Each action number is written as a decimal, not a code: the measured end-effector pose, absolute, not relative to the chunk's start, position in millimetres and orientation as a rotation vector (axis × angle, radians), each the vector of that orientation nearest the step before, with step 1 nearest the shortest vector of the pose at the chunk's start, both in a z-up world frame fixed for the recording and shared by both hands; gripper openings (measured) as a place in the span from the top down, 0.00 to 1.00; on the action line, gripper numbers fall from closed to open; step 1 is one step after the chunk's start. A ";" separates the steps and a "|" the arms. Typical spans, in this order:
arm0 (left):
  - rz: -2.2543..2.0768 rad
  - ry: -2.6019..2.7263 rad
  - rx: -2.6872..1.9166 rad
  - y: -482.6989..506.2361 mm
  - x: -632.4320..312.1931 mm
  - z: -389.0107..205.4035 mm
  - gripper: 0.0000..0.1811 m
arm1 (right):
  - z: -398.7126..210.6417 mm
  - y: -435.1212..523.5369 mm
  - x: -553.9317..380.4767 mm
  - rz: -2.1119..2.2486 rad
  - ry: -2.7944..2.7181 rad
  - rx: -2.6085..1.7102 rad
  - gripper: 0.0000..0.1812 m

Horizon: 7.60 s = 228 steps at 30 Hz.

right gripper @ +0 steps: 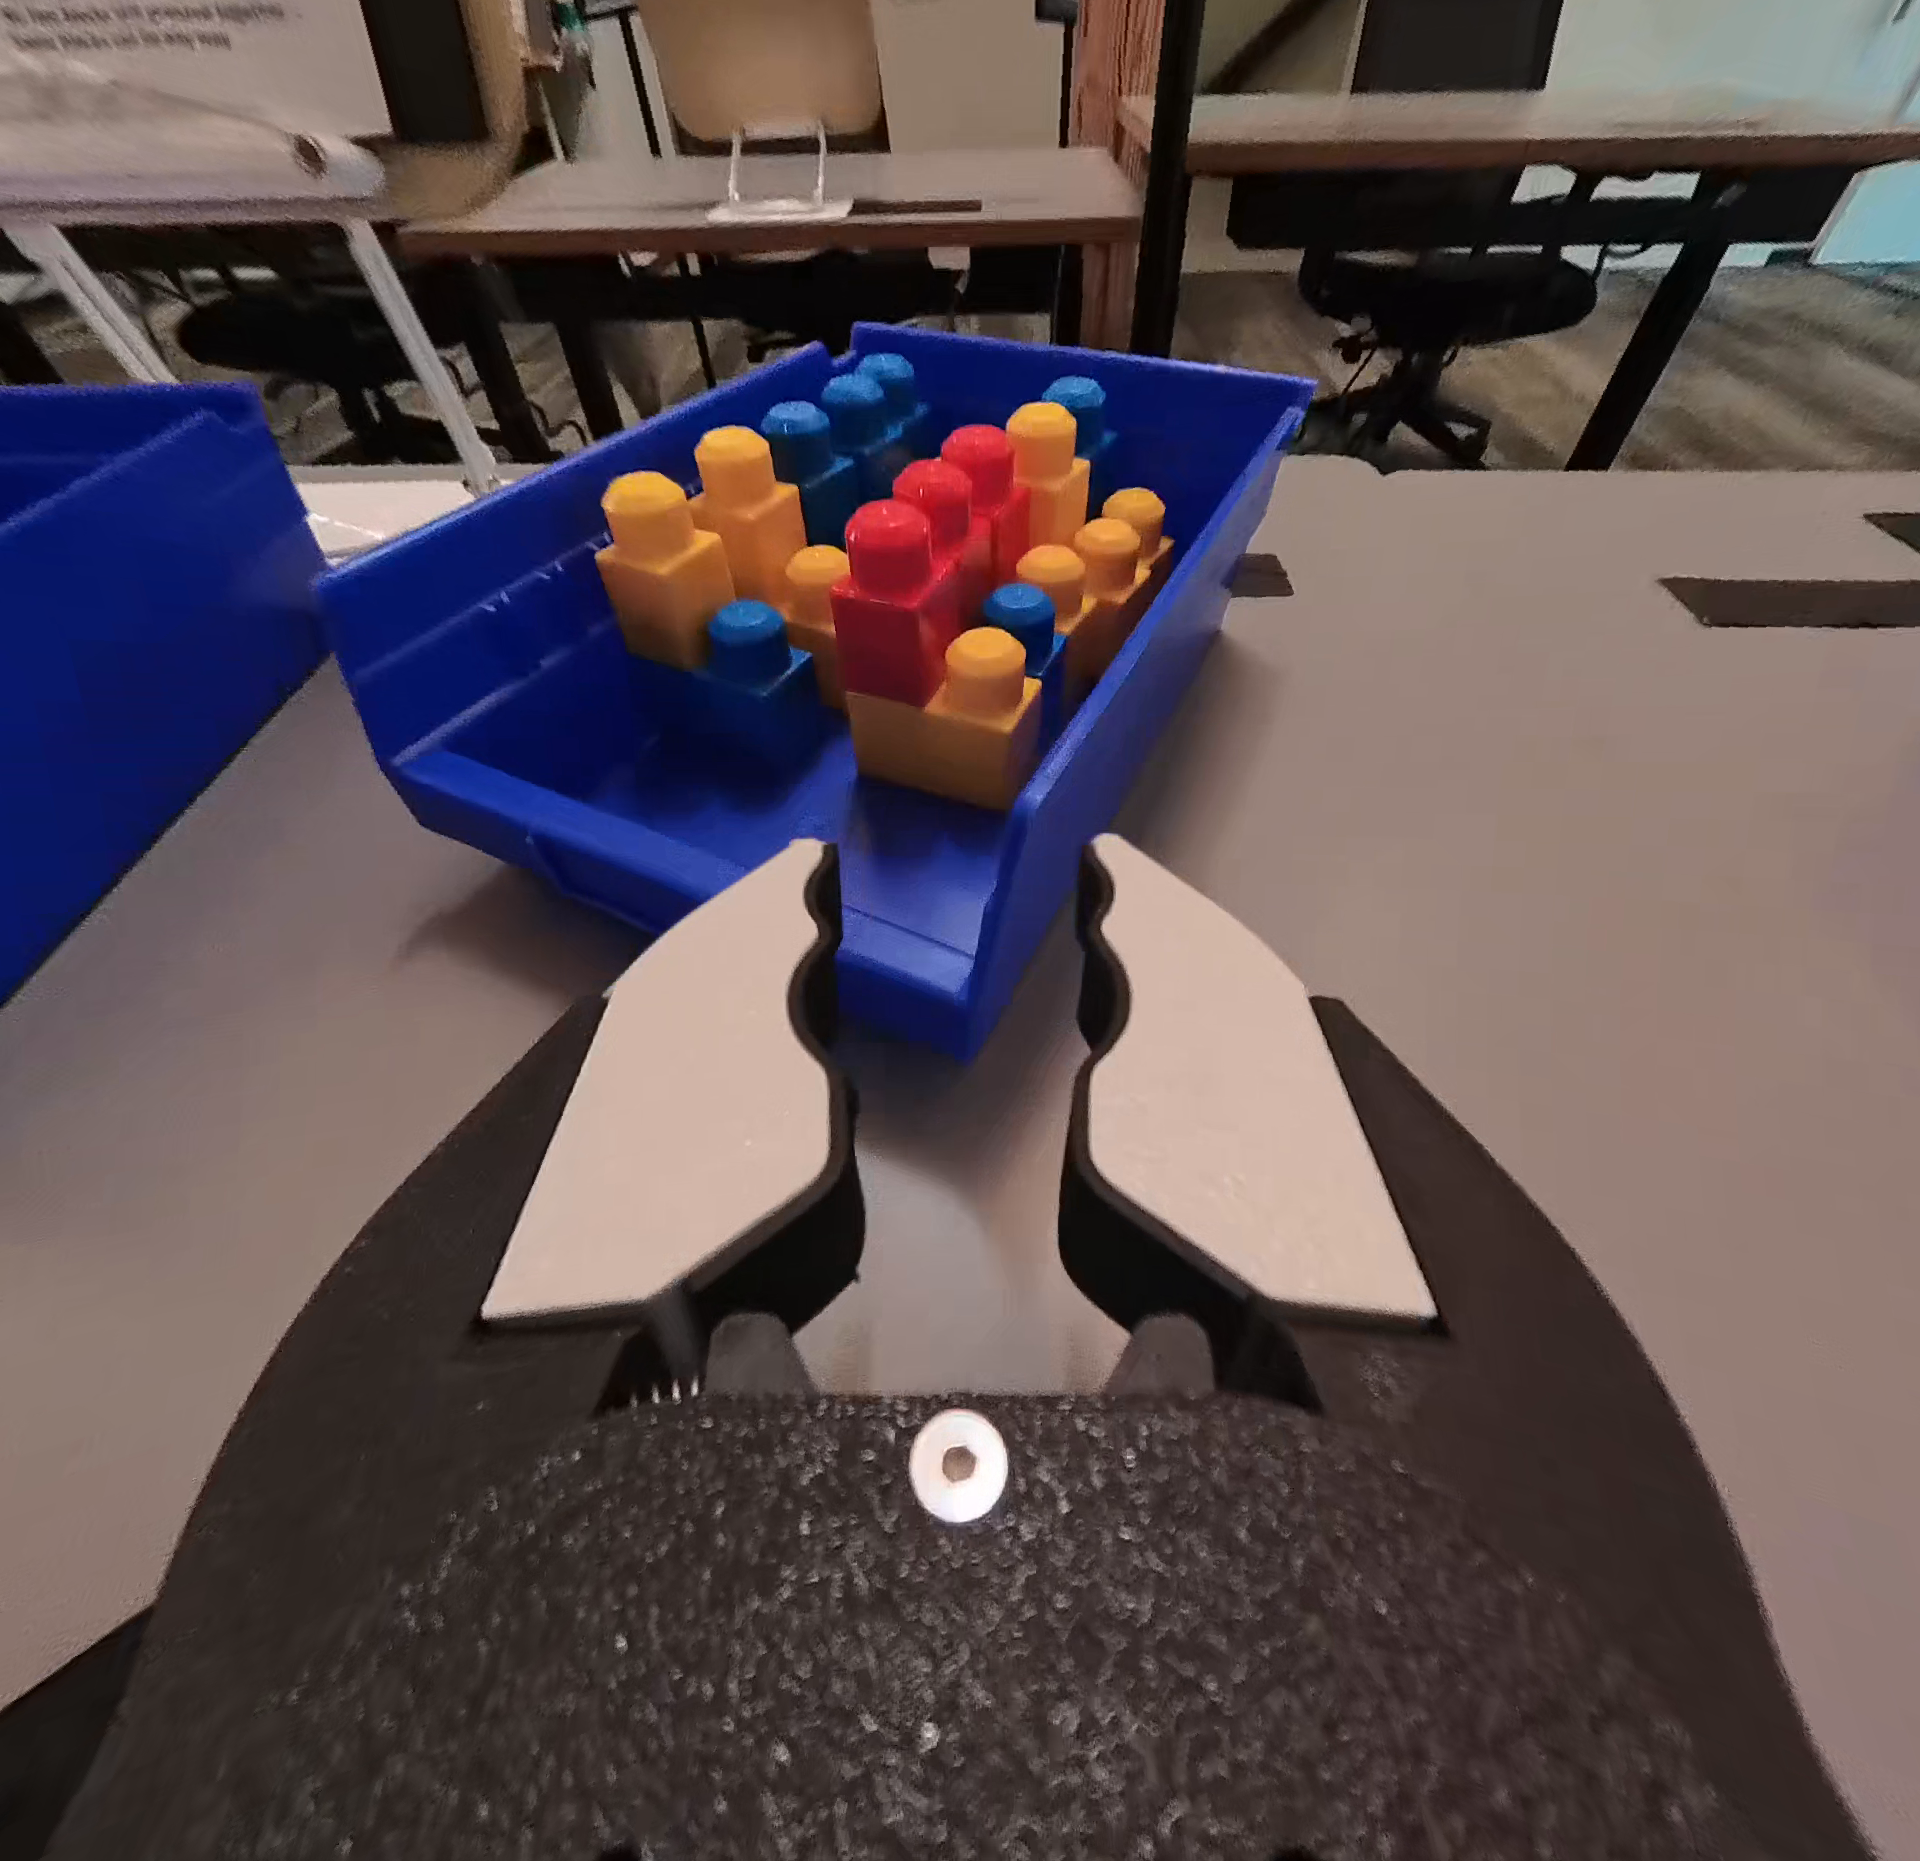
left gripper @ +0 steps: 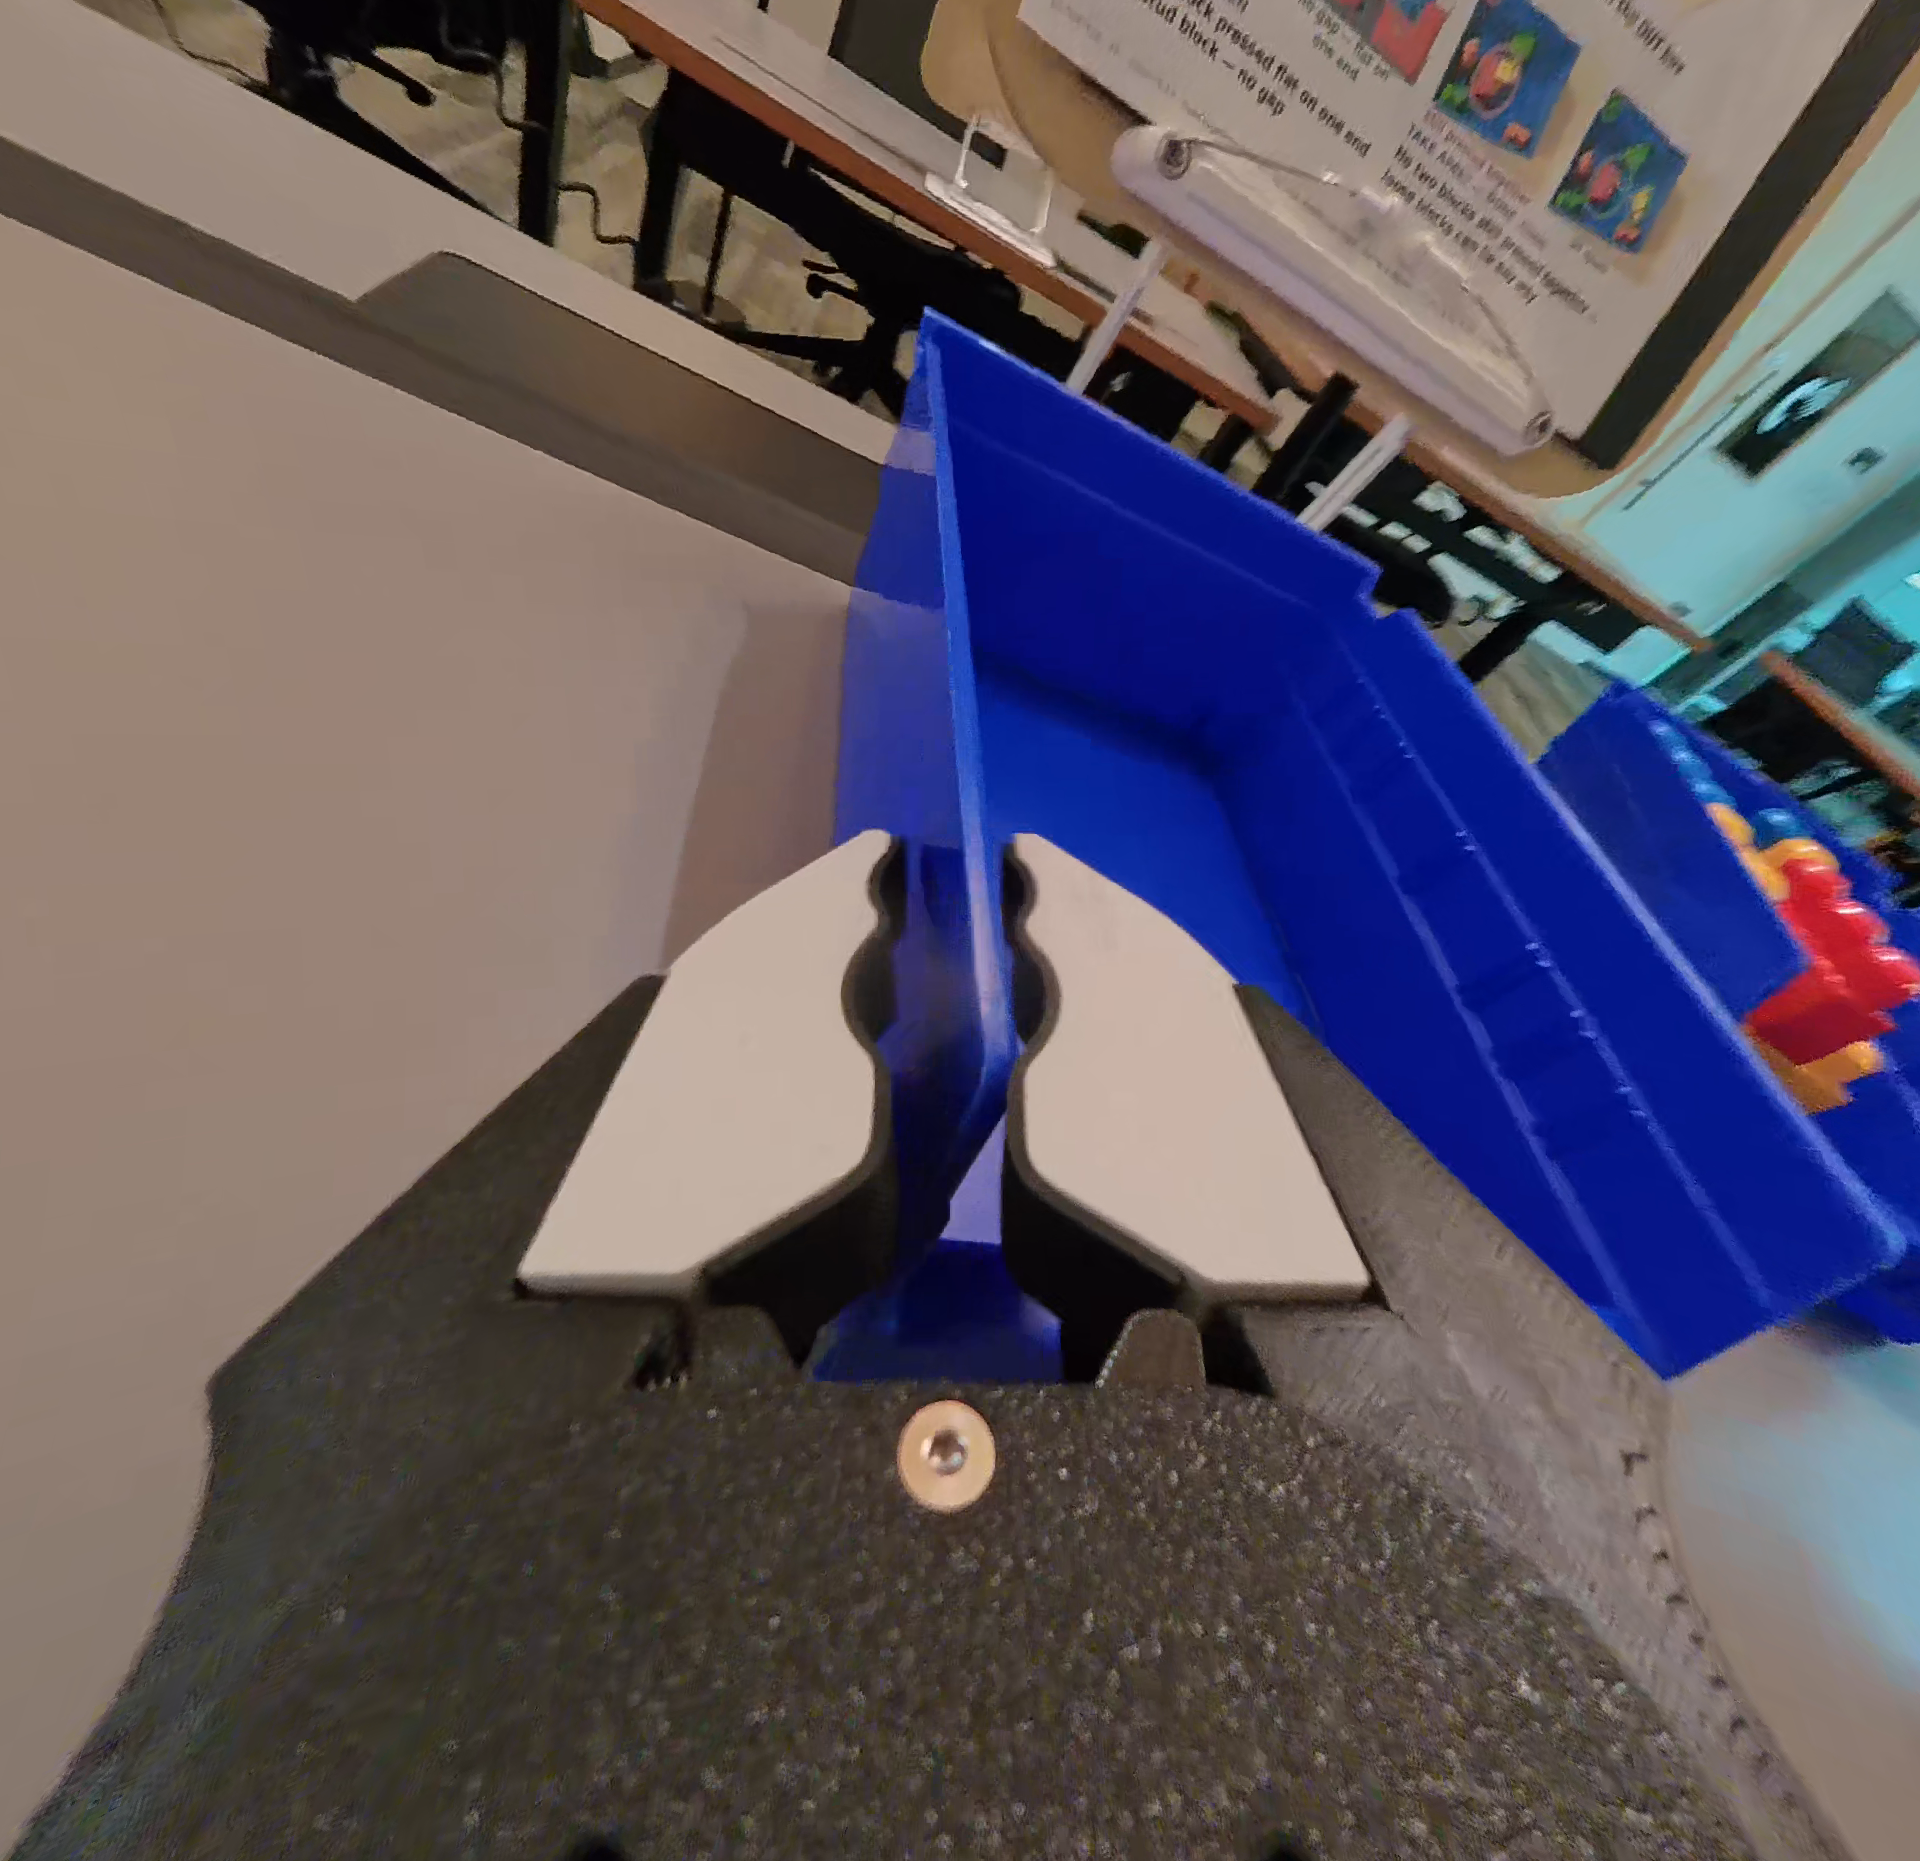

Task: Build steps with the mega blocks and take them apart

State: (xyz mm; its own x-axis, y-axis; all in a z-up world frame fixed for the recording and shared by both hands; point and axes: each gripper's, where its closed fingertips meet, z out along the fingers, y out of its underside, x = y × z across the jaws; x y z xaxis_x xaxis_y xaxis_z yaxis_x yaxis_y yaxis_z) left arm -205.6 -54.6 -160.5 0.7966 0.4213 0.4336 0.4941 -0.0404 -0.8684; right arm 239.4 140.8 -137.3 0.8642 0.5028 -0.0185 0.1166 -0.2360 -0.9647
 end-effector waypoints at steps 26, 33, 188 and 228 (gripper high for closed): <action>-0.306 0.178 -1.804 -36.3 83.3 -148.3 0.69 | -168.4 97.0 255.3 0.318 -0.475 -1.931 0.98; -0.104 0.204 -1.930 15.1 84.7 -171.0 0.91 | -167.3 89.5 253.6 0.325 -0.480 -1.916 0.98; 0.561 -0.897 -1.496 -239.6 -409.8 -142.1 0.84 | -80.8 177.2 237.7 0.342 -0.149 -1.554 0.79; 0.777 -0.739 -2.121 -154.2 -414.5 -141.3 0.62 | -114.4 107.8 46.2 0.704 -0.920 -1.457 1.00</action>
